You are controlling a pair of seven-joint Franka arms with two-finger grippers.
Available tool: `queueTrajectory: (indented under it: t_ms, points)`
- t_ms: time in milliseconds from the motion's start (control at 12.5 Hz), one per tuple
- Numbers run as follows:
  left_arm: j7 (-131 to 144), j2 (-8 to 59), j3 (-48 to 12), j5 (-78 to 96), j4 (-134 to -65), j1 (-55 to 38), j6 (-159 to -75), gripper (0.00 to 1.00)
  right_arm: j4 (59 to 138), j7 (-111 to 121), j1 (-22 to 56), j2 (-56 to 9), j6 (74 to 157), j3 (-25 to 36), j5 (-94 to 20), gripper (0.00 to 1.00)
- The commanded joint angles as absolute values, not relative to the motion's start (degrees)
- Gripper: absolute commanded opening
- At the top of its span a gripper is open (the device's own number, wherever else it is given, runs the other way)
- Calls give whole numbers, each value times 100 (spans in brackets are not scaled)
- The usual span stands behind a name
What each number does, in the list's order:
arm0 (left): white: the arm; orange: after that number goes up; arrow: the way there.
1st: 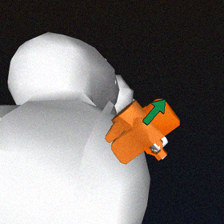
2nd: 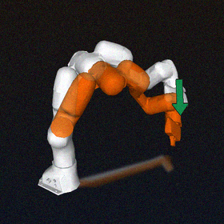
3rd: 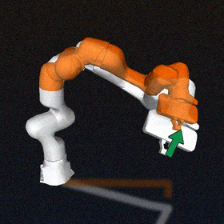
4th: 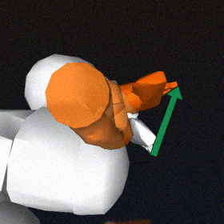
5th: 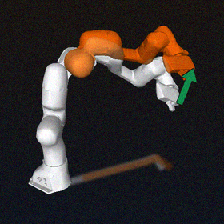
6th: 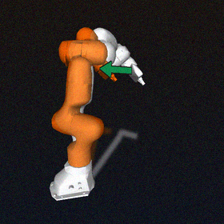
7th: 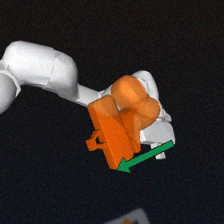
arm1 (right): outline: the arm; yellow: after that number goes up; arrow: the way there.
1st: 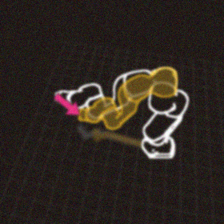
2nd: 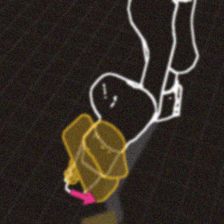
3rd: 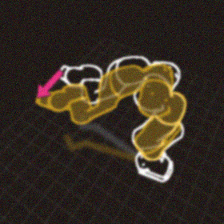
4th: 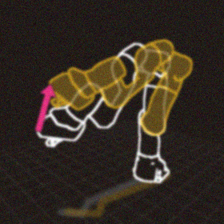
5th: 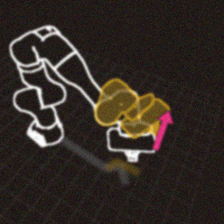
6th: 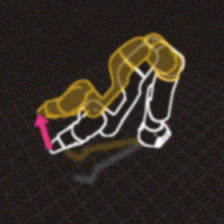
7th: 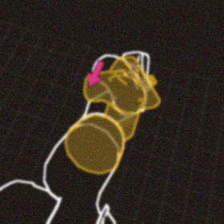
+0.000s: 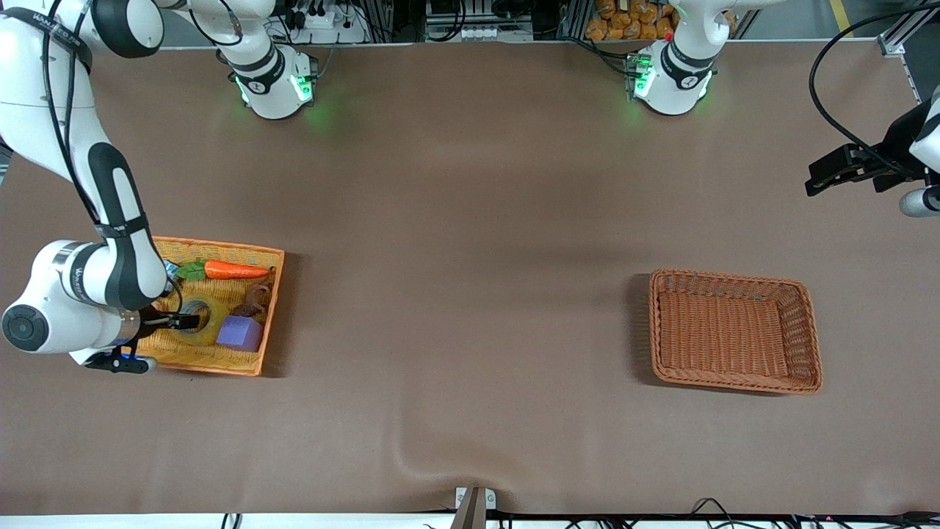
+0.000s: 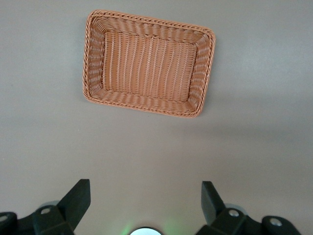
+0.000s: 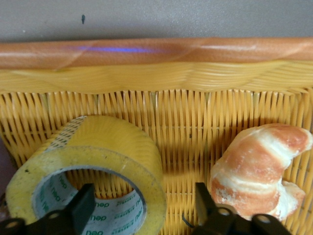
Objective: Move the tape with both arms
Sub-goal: 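Close the right gripper on the tape roll's rim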
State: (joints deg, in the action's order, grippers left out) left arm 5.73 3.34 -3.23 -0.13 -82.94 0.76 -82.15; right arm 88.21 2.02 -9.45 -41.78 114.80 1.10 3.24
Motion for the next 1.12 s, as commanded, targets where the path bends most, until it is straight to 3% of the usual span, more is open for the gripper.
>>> queueTrajectory:
  t_ms: [0,160,240,640,1040]
  points:
    - [448,316,-343,-53,-8262,105,-8183,100,8807,105,-975,-4184,11514,70,448,38]
    - [448,316,-343,-53,-8271,105,-8183,100,8807,105,-1002,-4184,11505,70,448,8]
    - [448,316,-343,-53,-8279,105,-8183,100,8807,114,-1011,-4184,11505,70,448,0]
    - [457,325,-343,-53,-8297,105,-8191,100,8536,185,-1055,-4166,11383,62,431,0]
    - [457,334,-343,-53,-8297,105,-8200,100,6999,185,-818,-4122,8803,-9,360,0]
